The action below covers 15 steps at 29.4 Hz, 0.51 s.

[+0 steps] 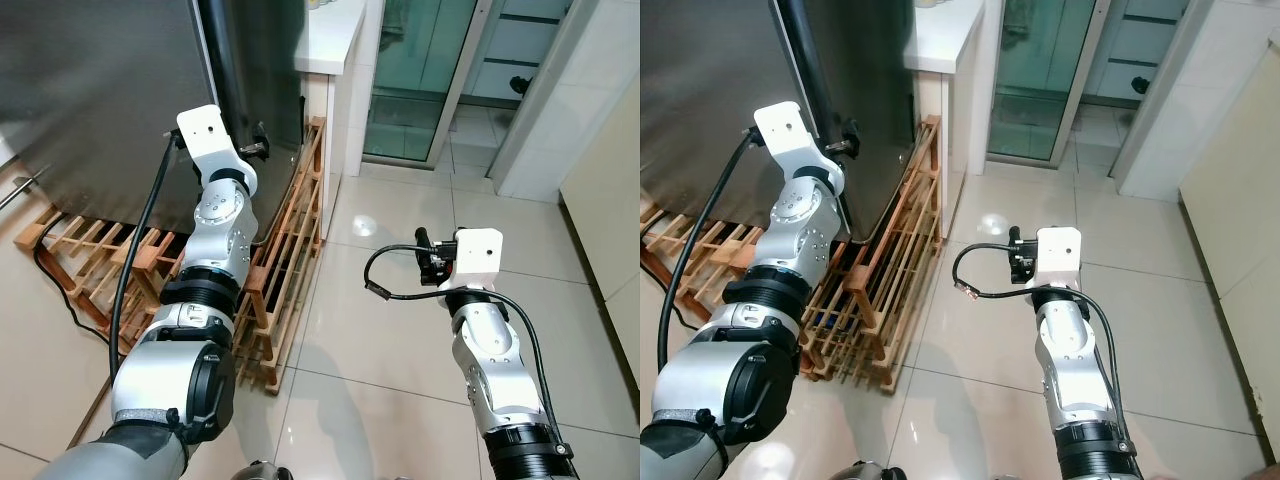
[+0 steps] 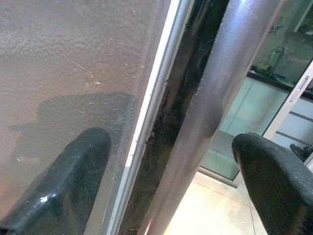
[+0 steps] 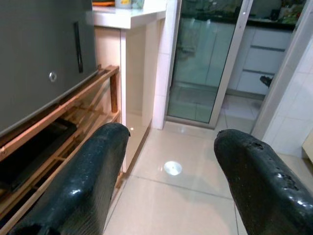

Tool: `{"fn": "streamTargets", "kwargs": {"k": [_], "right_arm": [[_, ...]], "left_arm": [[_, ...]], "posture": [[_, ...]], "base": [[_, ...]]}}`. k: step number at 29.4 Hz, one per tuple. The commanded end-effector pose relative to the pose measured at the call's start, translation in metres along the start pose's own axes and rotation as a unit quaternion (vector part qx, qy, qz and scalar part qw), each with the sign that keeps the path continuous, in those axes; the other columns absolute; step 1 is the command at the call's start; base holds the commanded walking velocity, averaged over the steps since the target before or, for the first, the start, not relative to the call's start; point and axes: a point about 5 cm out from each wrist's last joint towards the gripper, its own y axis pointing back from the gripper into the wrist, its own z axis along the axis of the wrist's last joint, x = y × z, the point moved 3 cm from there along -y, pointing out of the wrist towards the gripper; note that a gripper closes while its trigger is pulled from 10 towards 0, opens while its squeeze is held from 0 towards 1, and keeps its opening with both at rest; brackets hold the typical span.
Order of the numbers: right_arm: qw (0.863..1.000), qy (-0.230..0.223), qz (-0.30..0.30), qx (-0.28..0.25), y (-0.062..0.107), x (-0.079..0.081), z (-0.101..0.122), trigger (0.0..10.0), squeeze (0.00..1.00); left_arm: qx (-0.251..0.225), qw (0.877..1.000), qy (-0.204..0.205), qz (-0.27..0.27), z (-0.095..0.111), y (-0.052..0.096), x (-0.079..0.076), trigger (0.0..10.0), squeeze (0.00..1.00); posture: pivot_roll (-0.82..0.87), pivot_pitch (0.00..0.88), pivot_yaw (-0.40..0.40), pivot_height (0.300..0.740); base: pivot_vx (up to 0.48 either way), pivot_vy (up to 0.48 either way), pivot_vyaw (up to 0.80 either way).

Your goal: Restocking fridge

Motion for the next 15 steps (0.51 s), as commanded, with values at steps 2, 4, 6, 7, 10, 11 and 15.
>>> {"fn": "streamTargets", "kwargs": {"k": [2,4,6,7,10,11,15], "right_arm": [[1.000,0.003,-0.006,0.006,0.000,-0.002,-0.003,10.0,0.00],[1.000,0.004,-0.006,0.006,0.000,-0.002,-0.004,10.0,0.00],[1.000,0.005,-0.007,0.006,-0.001,-0.003,-0.004,10.0,0.00],[1.000,0.005,-0.007,0.006,-0.001,-0.003,-0.004,10.0,0.00],[1.000,0.005,-0.008,0.006,-0.001,-0.002,-0.004,10.0,0.00],[1.000,0.005,-0.007,0.006,-0.002,-0.002,-0.004,10.0,0.00],[1.000,0.006,-0.005,0.005,-0.002,-0.001,-0.004,10.0,0.00]], "left_arm": [[0.013,0.999,0.008,-0.042,-0.001,0.001,-0.019,10.0,0.00],[0.024,0.999,0.015,-0.046,-0.004,0.002,-0.020,10.0,0.00],[0.018,0.998,0.010,-0.052,-0.006,0.004,-0.021,10.0,0.00],[0.018,0.998,0.010,-0.052,-0.006,0.004,-0.021,10.0,0.00],[0.022,0.998,-0.001,-0.057,-0.013,0.008,-0.024,10.0,0.00],[0.022,0.998,-0.002,-0.057,-0.013,0.008,-0.024,10.0,0.00],[0.022,0.998,0.001,-0.062,-0.013,0.008,-0.028,10.0,0.00]], "posture": [[-0.14,0.000,0.072,0.740],[-0.14,0.000,0.074,0.740],[-0.14,0.000,0.075,0.740],[-0.14,0.000,0.075,0.740],[-0.14,0.000,0.075,0.740],[-0.14,0.000,0.075,0.740],[-0.14,0.000,0.072,0.740]], "base": [[0.000,0.000,0.00],[0.000,0.000,0.00],[0.000,0.000,0.00],[0.000,0.000,0.00],[0.000,0.000,0.00],[0.000,0.000,0.00],[0.000,0.000,0.00]]}}
